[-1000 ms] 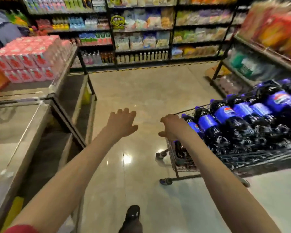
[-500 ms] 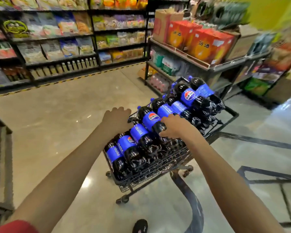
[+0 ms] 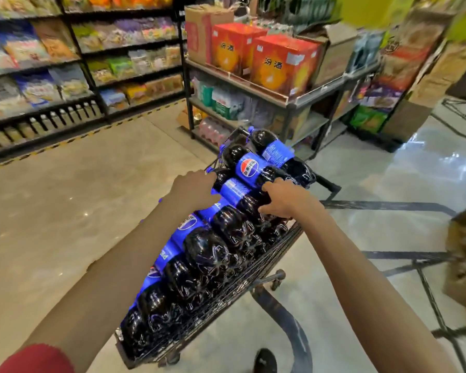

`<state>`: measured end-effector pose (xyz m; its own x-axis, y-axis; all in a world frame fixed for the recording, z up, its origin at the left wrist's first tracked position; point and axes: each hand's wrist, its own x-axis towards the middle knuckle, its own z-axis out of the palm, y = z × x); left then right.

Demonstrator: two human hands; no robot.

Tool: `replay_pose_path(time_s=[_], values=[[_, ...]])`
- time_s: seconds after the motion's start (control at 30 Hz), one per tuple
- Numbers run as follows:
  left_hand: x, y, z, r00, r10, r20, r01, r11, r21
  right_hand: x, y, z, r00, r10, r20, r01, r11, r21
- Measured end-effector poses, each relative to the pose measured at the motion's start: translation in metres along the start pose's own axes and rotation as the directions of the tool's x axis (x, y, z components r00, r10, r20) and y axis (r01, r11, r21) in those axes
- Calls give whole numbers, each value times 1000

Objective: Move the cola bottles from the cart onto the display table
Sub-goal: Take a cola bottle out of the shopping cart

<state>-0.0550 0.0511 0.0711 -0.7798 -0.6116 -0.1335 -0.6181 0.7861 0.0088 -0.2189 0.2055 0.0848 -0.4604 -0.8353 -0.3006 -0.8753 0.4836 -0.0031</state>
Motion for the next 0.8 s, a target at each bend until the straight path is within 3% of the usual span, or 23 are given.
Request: replay_pose_path(time_s=[0.23, 0.5, 0.67, 0.8], values=[[83, 38, 9, 994, -98, 49, 103, 990, -99, 61, 65, -12, 999, -25, -24, 25, 1000, -4], [154, 51, 12, 959, -281, 46, 284, 939, -191, 123, 100, -20, 984, -160, 75, 165, 984, -61], [183, 52, 26, 932, -351, 90, 358, 848, -390, 154, 101, -16, 968, -227, 110, 230, 973, -19], [206, 50, 44, 895, -408, 179, 432, 697, -573, 174, 99, -10, 965, -224, 135, 220, 974, 46]])
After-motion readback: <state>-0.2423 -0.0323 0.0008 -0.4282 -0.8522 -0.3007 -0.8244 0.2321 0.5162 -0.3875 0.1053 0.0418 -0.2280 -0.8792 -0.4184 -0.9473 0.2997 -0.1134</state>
